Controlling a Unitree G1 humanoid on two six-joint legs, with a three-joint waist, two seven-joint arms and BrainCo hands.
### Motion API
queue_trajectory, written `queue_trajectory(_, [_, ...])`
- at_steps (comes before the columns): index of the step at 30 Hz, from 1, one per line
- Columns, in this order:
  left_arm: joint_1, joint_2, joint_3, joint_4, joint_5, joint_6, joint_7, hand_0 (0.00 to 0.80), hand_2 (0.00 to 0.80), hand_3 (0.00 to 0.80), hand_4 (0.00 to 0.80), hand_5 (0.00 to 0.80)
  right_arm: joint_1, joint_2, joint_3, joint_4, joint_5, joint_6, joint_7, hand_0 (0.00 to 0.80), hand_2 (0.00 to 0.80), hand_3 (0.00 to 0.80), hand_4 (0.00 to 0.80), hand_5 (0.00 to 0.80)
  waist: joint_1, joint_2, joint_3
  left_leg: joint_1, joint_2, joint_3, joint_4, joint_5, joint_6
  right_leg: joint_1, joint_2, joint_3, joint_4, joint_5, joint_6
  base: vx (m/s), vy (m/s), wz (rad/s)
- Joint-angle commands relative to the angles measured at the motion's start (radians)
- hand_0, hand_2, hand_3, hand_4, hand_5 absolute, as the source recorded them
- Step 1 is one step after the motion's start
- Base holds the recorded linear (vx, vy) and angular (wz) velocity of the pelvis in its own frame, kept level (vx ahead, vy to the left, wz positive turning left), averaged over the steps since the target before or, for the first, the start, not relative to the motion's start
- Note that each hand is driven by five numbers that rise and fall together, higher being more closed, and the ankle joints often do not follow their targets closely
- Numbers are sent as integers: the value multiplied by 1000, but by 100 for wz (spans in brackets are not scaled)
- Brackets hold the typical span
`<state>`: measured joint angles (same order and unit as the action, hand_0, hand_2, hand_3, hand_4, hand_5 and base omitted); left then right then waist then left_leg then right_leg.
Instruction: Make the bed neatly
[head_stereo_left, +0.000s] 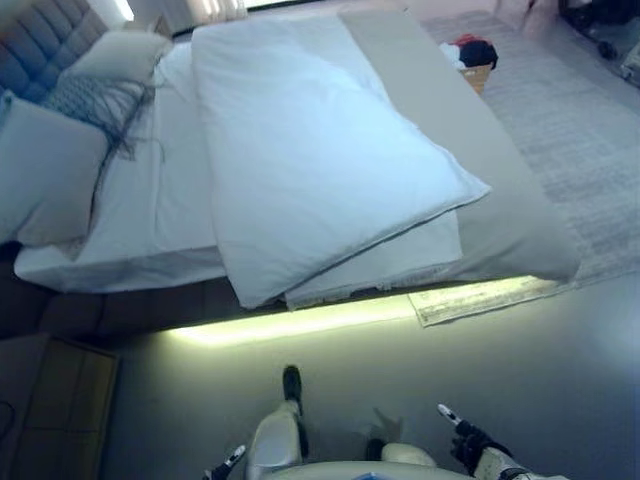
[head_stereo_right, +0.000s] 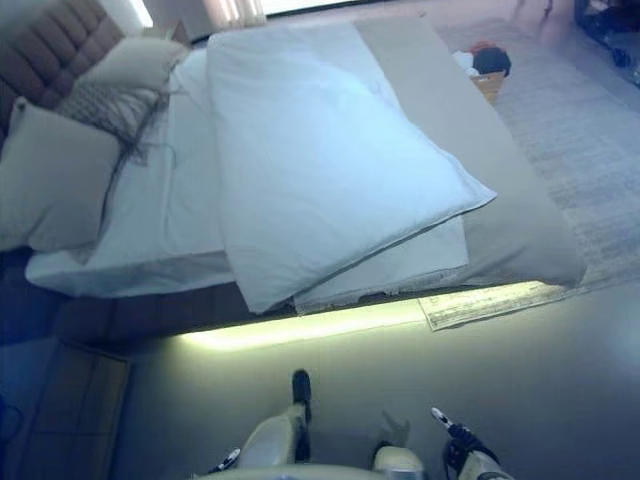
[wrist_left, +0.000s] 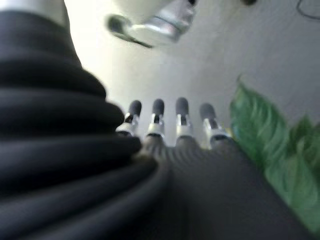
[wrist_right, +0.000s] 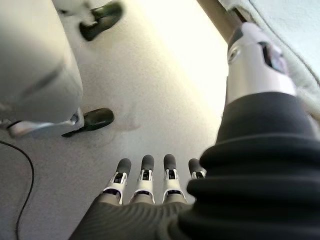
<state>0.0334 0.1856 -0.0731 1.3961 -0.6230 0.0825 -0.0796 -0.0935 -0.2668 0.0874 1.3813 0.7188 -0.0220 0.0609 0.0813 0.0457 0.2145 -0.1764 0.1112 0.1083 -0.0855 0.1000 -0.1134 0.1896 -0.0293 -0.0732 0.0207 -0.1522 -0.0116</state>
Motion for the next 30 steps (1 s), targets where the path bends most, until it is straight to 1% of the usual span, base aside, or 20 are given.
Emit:
queue_trajectory(1, [11, 20, 37, 13, 10, -2, 22, 0, 0, 0, 0, 0, -31, 7, 8, 0, -4, -25, 23, 0, 0, 0, 0, 0, 19, -14, -43, 6, -23, 30, 51, 40, 27, 170, -83, -26, 40, -63, 117, 493, 311, -71])
queue_trajectory(2, [6, 25, 40, 15, 12, -7, 16, 0, 0, 0, 0, 0, -26, 14, 5, -5, -15, -24, 25, 0, 0, 0, 0, 0, 21, -18, -51, 7, -33, 30, 88, 16, 39, 165, -105, -42, 67, -56, 123, 488, 328, -60])
queue_trajectory(4, [-5, 37, 36, 15, 20, -19, -1, 0, 0, 0, 0, 0, -18, 27, 7, -12, -36, -31, 35, 0, 0, 0, 0, 0, 20, -22, -63, 14, -52, 34, 120, -9, 66, 150, -128, -60, 125, -43, 130, 420, 296, -42])
queue_trajectory(6, [-26, 56, 19, 6, 25, -18, -7, 0, 0, 0, 0, 0, -13, 43, 18, -19, -24, -48, 46, 0, 0, 0, 0, 0, 22, -29, -77, 31, -87, 32, 122, -28, 105, 119, -151, -80, 216, 12, 143, 359, 245, -8])
queue_trajectory(9, [-50, 82, 4, -7, 41, -22, -8, 0, 0, 0, 0, 0, -14, 46, 16, -32, -12, -51, 37, 0, 0, 0, 0, 0, 19, -28, -85, 48, -111, 39, 132, -53, 133, 31, -195, -92, 367, 115, 144, 279, 184, 12])
queue_trajectory(11, [-70, 95, -4, -16, 39, -20, -5, 0, 0, 0, 0, 0, -19, 40, 16, -38, 14, -49, 23, 0, 0, 0, 0, 0, 8, -21, -81, 63, -111, 44, 138, -64, 137, -43, -197, -94, 367, 110, 130, 233, 73, 1])
queue_trajectory(13, [-91, 102, -12, -23, 27, -19, 2, 0, 0, 0, 0, 0, -30, 33, 10, -40, 49, -51, 19, 0, 0, 0, 0, 0, -5, -9, -68, 71, -101, 49, 151, -74, 128, -122, -196, -98, 295, 83, 117, 139, -37, -11])
queue_trajectory(14, [-105, 105, -17, -24, 16, -23, 2, 0, 0, 0, 0, 0, -41, 26, 6, -44, 77, -50, 22, 0, 0, 0, 0, 0, -10, -2, -54, 73, -96, 50, 160, -83, 121, -180, -211, -96, 248, 96, 115, 2, -101, -23])
queue_trajectory(15, [-113, 108, -19, -25, 7, -29, -3, 0, 0, 0, 0, 0, -52, 19, 1, -48, 99, -52, 19, 0, 0, 0, 0, 0, -15, 1, -39, 75, -97, 49, 167, -92, 117, -231, -224, -89, 209, 130, 120, -14, -188, -16])
queue_trajectory(16, [-121, 111, -20, -28, 1, -36, -9, 0, 0, 0, 0, 0, -64, 10, -6, -54, 117, -55, 4, 0, 0, 0, 0, 0, -28, -9, -17, 80, -107, 44, 176, -116, 112, -302, -246, -64, 137, 220, 142, 3, -230, -7])
queue_trajectory(17, [-128, 115, -20, -32, -5, -38, -10, 0, 0, 0, 0, 0, -71, 7, -12, -59, 124, -57, -1, 0, 0, 0, 0, 0, -41, -16, -1, 82, -111, 35, 185, -143, 111, -352, -259, -39, 83, 274, 161, 77, -305, -1])
queue_trajectory(19, [-143, 127, -31, -41, -25, -31, -7, 0, 0, 0, 0, 0, -81, 0, -28, -70, 149, -55, 2, 0, 0, 0, 0, 0, -70, -27, 27, 96, -98, 13, 200, -196, 100, -431, -268, -10, -34, 330, 184, 162, -333, 1])
queue_trajectory(21, [-148, 131, -34, -50, -24, -23, -1, 0, 0, 0, 0, 0, -83, -5, -40, -76, 156, -47, 1, 0, 0, 0, 0, 0, -87, -30, 44, 116, -73, 1, 219, -231, 91, -463, -266, 7, -23, 322, 184, 219, -323, 38])
queue_trajectory(22, [-144, 124, -31, -50, -10, -27, -2, 0, 0, 0, 0, 0, -77, -8, -48, -73, 143, -46, 1, 0, 0, 0, 0, 0, -97, -39, 51, 125, -55, -9, 257, -258, 82, -469, -265, 16, 16, 302, 188, 271, -313, 77])
queue_trajectory(23, [-139, 116, -26, -48, -3, -31, 5, 0, 0, 0, 0, 0, -72, -9, -49, -72, 125, -41, -10, 0, 0, 0, 0, 0, -100, -42, 52, 124, -45, -12, 277, -263, 81, -459, -264, 18, 49, 286, 191, 324, -336, 98])
queue_trajectory(24, [-123, 105, -28, -55, -8, -39, 19, 0, 0, 0, 0, 0, -60, -4, -49, -78, 89, -32, -28, 0, 0, 0, 0, 0, -104, -48, 52, 122, -24, -13, 312, -265, 75, -448, -261, 26, 124, 270, 194, 273, -276, 105])
queue_trajectory(26, [-112, 94, -31, -65, -7, -36, 18, 0, 0, 0, 0, 0, -49, -4, -43, -81, 101, -42, -28, 0, 0, 0, 0, 0, -108, -53, 55, 119, 10, -9, 330, -260, 63, -437, -256, 2, 168, 241, 198, 200, -255, 101])
queue_trajectory(27, [-118, 85, -39, -65, 13, -41, 4, 0, 0, 0, 0, 0, -58, -7, -36, -80, 125, -53, -16, 0, 0, 0, 0, 0, -106, -52, 59, 120, 27, -5, 314, -241, 55, -431, -254, -14, 169, 233, 197, 76, -198, 60])
queue_trajectory(29, [-142, 74, -67, -62, 28, -60, -12, 0, 0, 0, 0, 0, -84, -22, -35, -79, 176, -70, 10, 0, 0, 0, 0, 0, -103, -41, 69, 108, 40, 3, 271, -196, 44, -433, -249, -40, 165, 226, 193, -5, -138, 33])
queue_trajectory(30, [-146, 73, -71, -62, 28, -61, -14, 0, 0, 0, 0, 0, -88, -24, -36, -79, 181, -73, 14, 0, 0, 0, 0, 0, -104, -38, 71, 106, 42, 4, 264, -189, 42, -433, -249, -46, 164, 225, 193, -90, -78, 45])
